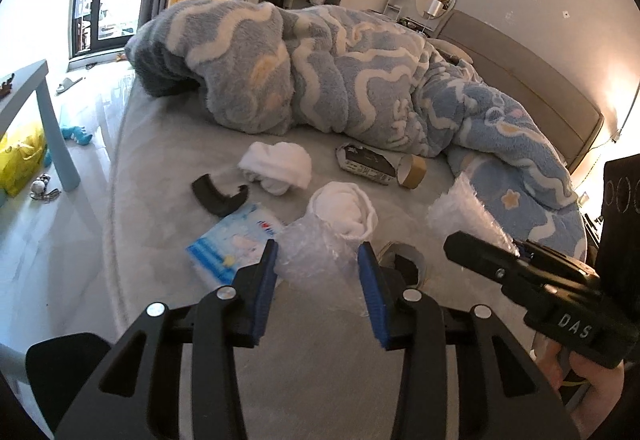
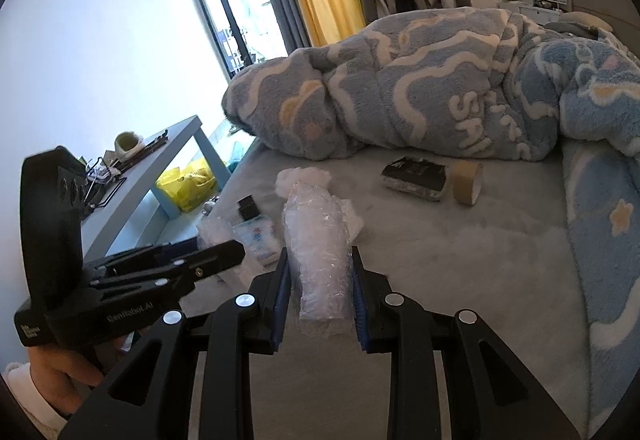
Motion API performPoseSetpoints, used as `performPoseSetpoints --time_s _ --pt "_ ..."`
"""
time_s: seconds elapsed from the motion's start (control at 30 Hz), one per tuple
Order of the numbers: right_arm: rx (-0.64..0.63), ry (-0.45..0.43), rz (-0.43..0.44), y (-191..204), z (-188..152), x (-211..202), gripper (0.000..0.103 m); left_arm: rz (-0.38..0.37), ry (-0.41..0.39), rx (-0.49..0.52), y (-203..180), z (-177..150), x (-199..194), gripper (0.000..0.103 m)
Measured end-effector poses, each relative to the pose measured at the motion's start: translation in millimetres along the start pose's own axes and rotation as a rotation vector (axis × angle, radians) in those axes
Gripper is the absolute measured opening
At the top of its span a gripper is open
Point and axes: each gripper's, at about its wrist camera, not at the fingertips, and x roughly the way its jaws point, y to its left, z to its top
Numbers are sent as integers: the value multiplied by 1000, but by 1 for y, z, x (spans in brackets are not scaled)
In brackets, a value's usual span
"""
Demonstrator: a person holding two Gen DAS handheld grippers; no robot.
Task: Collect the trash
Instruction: 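Lift the bubble-wrap roll with the right tool and carry it over the bin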
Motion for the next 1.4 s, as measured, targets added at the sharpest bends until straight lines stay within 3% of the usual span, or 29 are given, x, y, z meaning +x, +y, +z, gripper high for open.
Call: performPoseSetpoints --time_s 0.53,0.97,1.4 --pt "-34 11 54 70 -19 4 27 74 -26 22 38 -22 -64 43" --pt "-94 57 108 137 -22 32 27 156 27 -17 112 -44 -88 44" --pt "-152 119 161 206 -29 69 27 230 156 -85 188 -82 -92 45"
